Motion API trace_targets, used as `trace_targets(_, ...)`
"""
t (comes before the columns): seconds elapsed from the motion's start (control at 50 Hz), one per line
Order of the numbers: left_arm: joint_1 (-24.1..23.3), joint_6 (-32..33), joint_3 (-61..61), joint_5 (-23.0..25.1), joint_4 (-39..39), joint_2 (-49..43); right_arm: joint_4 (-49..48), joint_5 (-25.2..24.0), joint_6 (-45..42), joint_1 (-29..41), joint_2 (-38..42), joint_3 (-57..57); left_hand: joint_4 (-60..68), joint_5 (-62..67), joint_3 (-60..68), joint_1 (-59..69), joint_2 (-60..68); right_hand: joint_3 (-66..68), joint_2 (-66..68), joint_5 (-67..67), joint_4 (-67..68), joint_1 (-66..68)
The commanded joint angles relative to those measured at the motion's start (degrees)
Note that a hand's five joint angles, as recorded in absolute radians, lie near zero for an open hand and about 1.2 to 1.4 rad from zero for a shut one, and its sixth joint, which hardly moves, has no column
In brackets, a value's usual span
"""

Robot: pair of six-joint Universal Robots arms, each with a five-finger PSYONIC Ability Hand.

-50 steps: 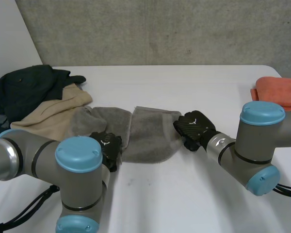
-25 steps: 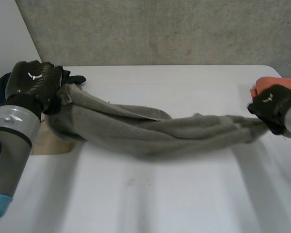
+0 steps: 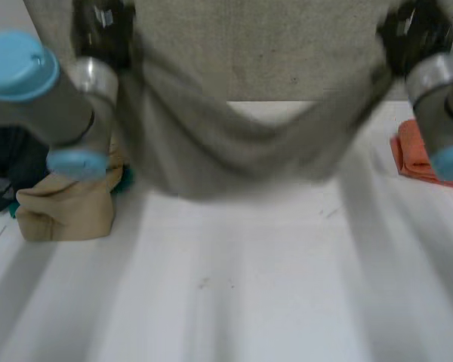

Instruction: Fold the laundry.

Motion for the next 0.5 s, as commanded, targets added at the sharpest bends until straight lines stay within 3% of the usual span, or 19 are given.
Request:
trace_targets(0.02, -0.14, 1.85, 15.95, -0.36, 7.21, 0.67, -15.62, -1.99, 1.70, 0.45, -4.20, -0.47, 11.13, 14.79, 11.59, 16.68, 11.37, 12.21, 12.30, 14.01, 11.84, 19.91)
trace_targets(0.2, 0.03, 1.50, -2.48, -0.18, 7.56, 2.78, -13.52, -5.86, 2.58, 0.71, -5.17, 11.65, 11.13, 14.79, 11.59, 16.68, 11.37, 12.21, 12.30, 14.01, 11.84, 19.91)
trace_targets(0.32, -0.32, 0.44, -12.25, 0.08, 7.56, 2.43, -5.18, -9.11, 2.58, 0.27, -3.50, 19.30, 11.13, 14.79, 11.59, 16.68, 11.37, 12.21, 12.30, 14.01, 11.84, 19.91)
trace_targets(0.5, -2.78, 0.18, -22.27, -0.09, 7.12, -0.55, 7.20, -9.29, 1.53, -0.17, 0.99, 29.13, 11.13, 14.79, 11.59, 16.68, 11.37, 12.21, 12.30, 14.01, 11.84, 19.91)
